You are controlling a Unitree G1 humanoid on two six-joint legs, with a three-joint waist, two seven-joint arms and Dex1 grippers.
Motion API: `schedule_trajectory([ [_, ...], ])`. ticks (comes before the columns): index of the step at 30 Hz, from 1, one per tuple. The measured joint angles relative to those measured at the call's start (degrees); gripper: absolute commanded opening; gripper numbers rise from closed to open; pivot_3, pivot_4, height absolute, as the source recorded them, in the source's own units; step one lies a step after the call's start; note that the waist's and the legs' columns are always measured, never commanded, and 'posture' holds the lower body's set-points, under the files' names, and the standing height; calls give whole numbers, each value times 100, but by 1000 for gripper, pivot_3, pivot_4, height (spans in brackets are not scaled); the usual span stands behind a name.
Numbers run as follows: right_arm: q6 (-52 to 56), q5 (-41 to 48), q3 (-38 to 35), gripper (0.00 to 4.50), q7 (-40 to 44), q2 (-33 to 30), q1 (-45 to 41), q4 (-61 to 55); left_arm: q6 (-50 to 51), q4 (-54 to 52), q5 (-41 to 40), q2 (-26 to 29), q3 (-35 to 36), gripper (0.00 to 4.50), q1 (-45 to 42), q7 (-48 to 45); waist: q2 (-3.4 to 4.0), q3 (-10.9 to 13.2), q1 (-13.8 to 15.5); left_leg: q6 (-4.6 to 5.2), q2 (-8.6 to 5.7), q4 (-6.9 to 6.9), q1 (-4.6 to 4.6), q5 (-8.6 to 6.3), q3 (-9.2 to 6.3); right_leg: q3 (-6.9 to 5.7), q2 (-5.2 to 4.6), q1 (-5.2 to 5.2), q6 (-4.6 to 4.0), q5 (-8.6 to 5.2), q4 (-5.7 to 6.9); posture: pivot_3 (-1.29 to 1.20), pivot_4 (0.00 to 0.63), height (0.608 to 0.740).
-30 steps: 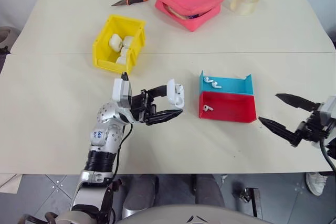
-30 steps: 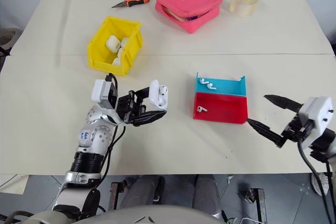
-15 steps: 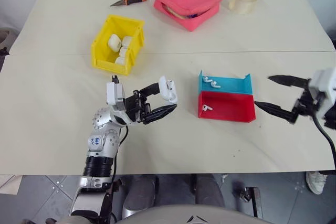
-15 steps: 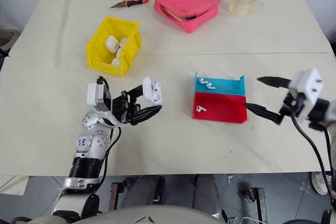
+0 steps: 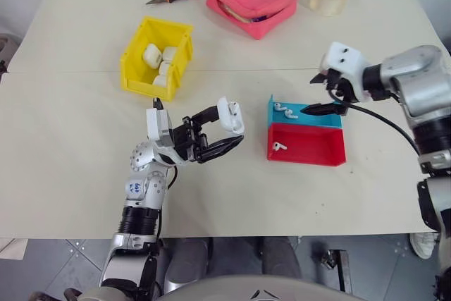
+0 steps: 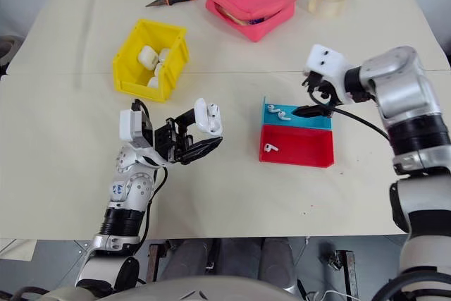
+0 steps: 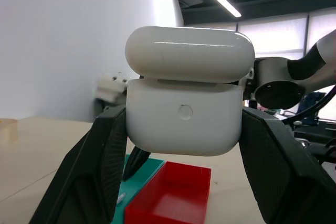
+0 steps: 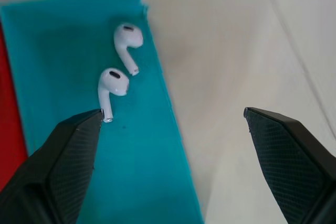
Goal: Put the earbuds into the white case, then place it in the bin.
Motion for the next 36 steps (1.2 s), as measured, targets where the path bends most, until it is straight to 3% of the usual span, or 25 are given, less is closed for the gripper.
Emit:
schedule_trajectory([
  [5,-400,-300,112,4468,199,415,-267,801,-38,-3,20,6,-19,2781,39,39,0,0,-62,-2,1,12,3,1,6,4,0,0,1,0,10,0,150,740],
  [16,-593,-787,172,4468,447,851,-524,1014,-46,-4,61,-10,-28,2781,60,129,2,-1,-73,-16,3,15,10,9,3,5,0,0,0,0,25,0,150,740],
  [20,-688,-940,206,3574,452,983,-618,1101,-46,-4,72,-29,-31,2781,59,151,3,-2,-87,-16,3,17,11,10,2,4,1,1,0,0,28,0,150,740],
  [25,-799,-1028,203,1904,498,1006,-644,1190,-46,-4,78,-27,-31,2781,59,162,3,-2,-86,-16,3,20,13,10,1,4,0,2,0,1,31,0,150,740],
  [36,-785,-1166,205,1904,616,1016,-634,1090,-46,-24,80,-24,-31,2781,60,233,4,-3,-95,-16,3,21,14,10,1,6,0,2,-1,0,34,0,150,740],
])
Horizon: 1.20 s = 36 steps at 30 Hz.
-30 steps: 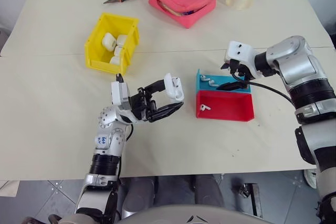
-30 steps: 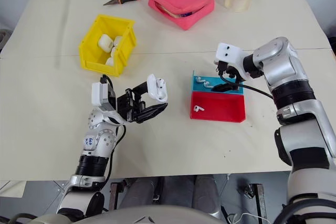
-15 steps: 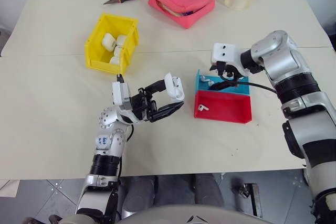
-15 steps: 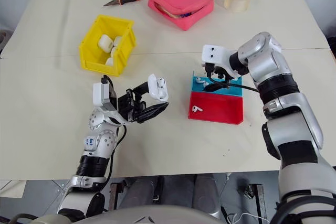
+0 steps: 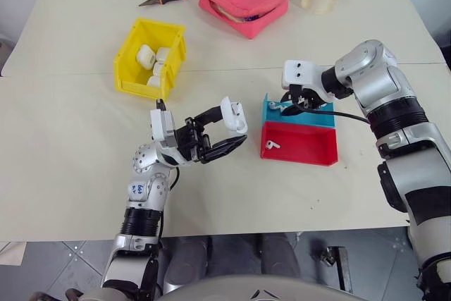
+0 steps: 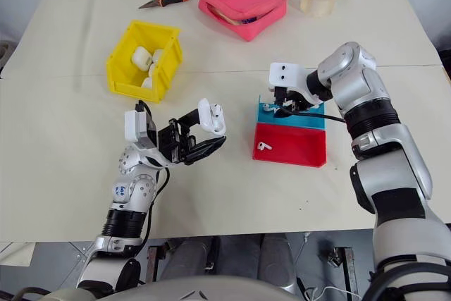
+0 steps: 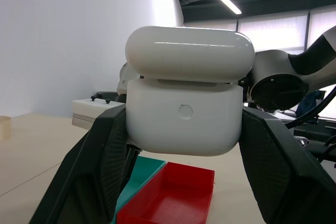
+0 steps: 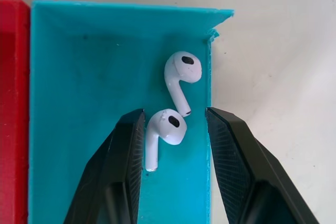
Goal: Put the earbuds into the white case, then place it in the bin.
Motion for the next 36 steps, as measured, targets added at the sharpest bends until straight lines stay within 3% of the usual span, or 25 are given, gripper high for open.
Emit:
schedule_trajectory([
  [5,28,-74,1,1904,84,-29,9,-41,0,0,0,4,0,2781,-1,2,0,-1,2,0,0,0,0,0,0,0,0,1,0,0,0,0,150,740],
  [11,25,-71,-22,502,87,-23,64,-97,1,0,0,26,1,2781,-22,1,-1,-2,-1,0,0,3,6,0,0,0,0,5,0,0,2,0,150,740],
  [22,431,88,-380,502,25,-246,601,-910,69,2,-4,44,-5,2781,-72,-3,-2,-3,32,-2,-1,3,5,1,1,2,0,5,0,0,3,0,150,740],
  [30,1386,1562,-2109,502,-116,-916,2042,-3381,310,12,-74,-20,-114,2781,-275,-138,-2,-2,55,1,-2,0,-6,0,3,1,-1,-6,0,0,2,0,150,740],
  [33,1720,2355,-2994,502,-529,-707,2693,-4018,409,48,-82,-41,-121,2781,-400,-185,-2,-2,72,1,-1,5,-6,2,5,4,-1,-3,0,0,6,0,150,740],
  [36,2203,3323,-3768,502,-1053,-118,3346,-4832,555,106,-119,-57,-114,2781,-490,-192,-2,-2,75,1,-1,6,-3,2,4,6,-1,-2,0,0,9,0,150,740],
])
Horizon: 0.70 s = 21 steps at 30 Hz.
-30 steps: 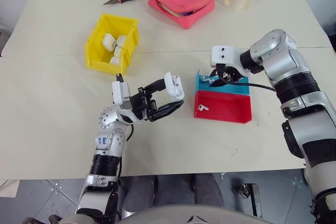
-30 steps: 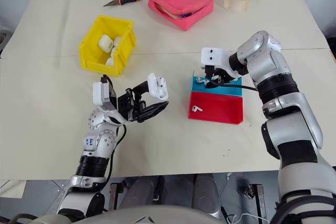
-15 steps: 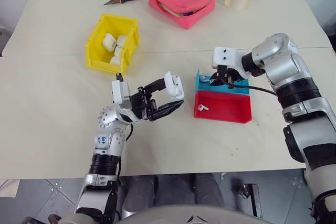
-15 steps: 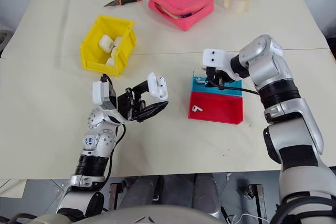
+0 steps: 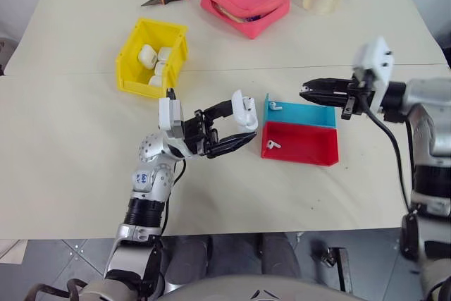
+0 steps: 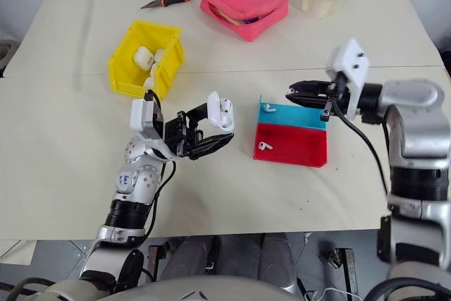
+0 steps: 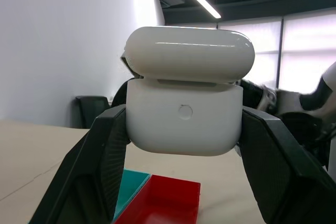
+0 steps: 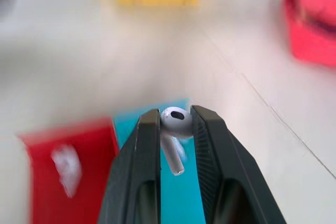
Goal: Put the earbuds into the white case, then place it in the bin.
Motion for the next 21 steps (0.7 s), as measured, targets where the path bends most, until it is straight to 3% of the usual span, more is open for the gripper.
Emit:
schedule_trajectory([
  [4,564,1374,-656,502,-780,844,469,-1028,176,60,-51,24,3,2781,-14,-19,1,0,-9,-2,2,-3,1,1,-6,-2,1,-3,0,0,2,0,150,740],
  [11,1162,3449,-655,502,-2247,2029,1195,-2304,396,97,-66,54,16,2781,-168,-22,1,0,1,-1,-4,1,2,2,-11,2,1,1,-1,1,5,0,150,740],
  [21,760,3807,160,502,-2911,2390,1832,-2635,513,98,-68,10,16,2781,-211,-5,2,-1,-15,1,-5,-2,8,3,-6,4,1,2,-2,1,7,0,150,740],
])
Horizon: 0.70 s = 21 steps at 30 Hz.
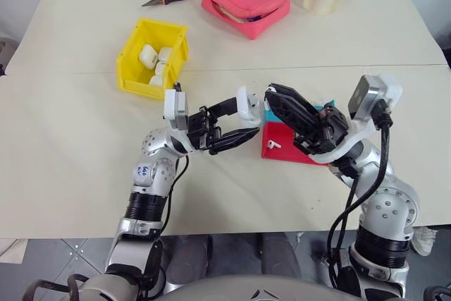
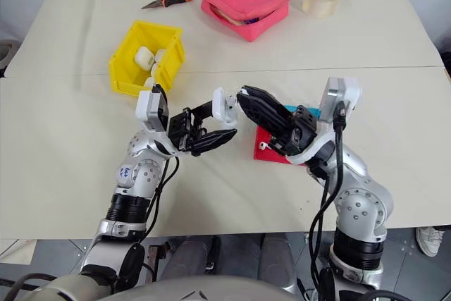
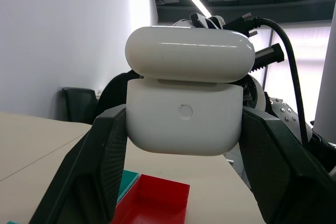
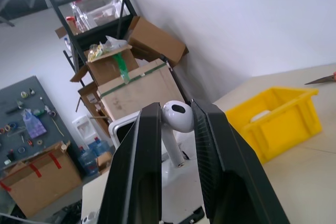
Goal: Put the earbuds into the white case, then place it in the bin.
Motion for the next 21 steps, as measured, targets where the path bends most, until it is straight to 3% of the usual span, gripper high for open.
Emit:
schedule_trajectory([
  [21,-880,-247,799,502,-179,73,518,19,48,-11,7,-29,-2,2781,8,110,0,0,0,1,-1,-1,2,0,2,1,0,2,0,0,-1,0,150,740],
])
